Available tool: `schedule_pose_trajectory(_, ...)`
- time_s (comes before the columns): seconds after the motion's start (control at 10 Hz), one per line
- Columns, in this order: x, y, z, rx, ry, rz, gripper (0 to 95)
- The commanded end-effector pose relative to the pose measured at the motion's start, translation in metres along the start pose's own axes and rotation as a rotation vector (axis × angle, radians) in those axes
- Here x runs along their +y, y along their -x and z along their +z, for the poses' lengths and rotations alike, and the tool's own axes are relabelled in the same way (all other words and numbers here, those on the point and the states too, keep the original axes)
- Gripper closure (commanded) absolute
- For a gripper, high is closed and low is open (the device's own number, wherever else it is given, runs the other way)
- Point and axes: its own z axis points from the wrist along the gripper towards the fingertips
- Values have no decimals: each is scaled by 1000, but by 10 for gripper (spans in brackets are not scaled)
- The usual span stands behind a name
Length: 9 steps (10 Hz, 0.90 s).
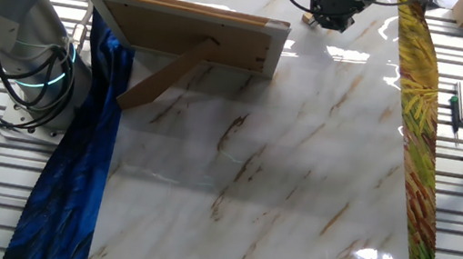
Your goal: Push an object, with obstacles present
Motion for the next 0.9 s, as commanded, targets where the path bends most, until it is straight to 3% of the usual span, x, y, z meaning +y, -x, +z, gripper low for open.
schedule_pose_trajectory(0.1,5,-1,1,-6,5,4,950)
schedule_pose_trajectory(0.9,20,-2,-2,1,1,5,950)
